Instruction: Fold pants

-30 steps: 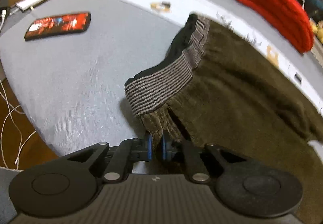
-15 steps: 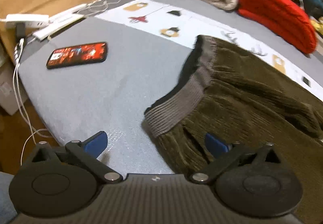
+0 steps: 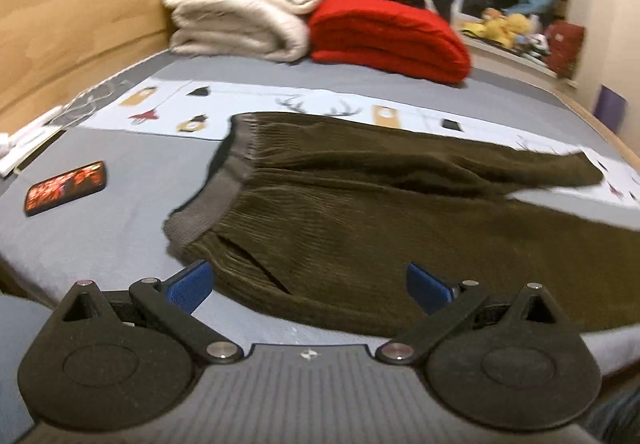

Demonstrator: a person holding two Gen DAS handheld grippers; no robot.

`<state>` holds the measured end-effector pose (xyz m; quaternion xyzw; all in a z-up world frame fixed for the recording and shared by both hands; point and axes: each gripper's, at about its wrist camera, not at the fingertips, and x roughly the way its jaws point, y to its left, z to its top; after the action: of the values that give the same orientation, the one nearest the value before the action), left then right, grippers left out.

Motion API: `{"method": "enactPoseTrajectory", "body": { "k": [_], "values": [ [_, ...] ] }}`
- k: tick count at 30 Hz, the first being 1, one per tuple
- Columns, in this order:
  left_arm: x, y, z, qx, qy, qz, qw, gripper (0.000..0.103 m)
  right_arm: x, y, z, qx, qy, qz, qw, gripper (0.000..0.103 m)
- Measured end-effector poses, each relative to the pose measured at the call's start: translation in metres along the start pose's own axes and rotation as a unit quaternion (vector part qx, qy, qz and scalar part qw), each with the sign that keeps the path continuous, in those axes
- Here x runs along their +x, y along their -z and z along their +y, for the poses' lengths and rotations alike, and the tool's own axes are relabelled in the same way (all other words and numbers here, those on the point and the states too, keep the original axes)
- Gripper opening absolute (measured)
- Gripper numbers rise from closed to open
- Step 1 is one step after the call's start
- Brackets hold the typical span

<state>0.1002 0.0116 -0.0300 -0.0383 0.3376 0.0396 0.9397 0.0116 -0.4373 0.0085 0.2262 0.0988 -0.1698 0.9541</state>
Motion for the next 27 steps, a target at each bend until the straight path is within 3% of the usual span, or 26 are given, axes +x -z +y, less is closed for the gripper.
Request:
{"method": "enactPoseTrajectory", "body": {
  "k": [3,4,6,9,12,17,27],
  "values": [
    [0.011,0.019,-0.01,0.018,0.006,-0.004,0.9998,0.103,-0.02,0.006,0.028,-0.017,-0.05,0.005,0.999,0.096],
    [0.015,0.022,-0.012,0.028,-0.004,0.003,0.9996,0.103,-0.023,0.01,0.037,-0.032,-0.056,0.005,0.998,0.098],
    [0.018,0.022,-0.013,0.031,0.01,0.006,0.9995,0.103,-0.022,0.018,0.052,-0.078,-0.062,0.02,0.995,0.098],
    [0.028,0.022,-0.016,0.024,0.02,0.009,0.9995,0.103,-0.012,0.036,0.062,-0.134,-0.089,0.061,0.985,0.098],
    [0.043,0.022,-0.02,0.014,0.02,0.037,0.999,0.103,-0.012,0.037,0.071,-0.172,-0.125,0.069,0.975,0.098],
    [0.055,0.028,-0.02,0.012,0.006,0.048,0.9988,0.103,-0.003,0.04,0.076,-0.151,-0.107,0.11,0.977,0.098],
    [0.066,0.024,-0.01,-0.022,0.034,0.076,0.9963,0.103,0.011,0.047,0.085,-0.186,-0.109,0.117,0.969,0.098]
  ]
}}
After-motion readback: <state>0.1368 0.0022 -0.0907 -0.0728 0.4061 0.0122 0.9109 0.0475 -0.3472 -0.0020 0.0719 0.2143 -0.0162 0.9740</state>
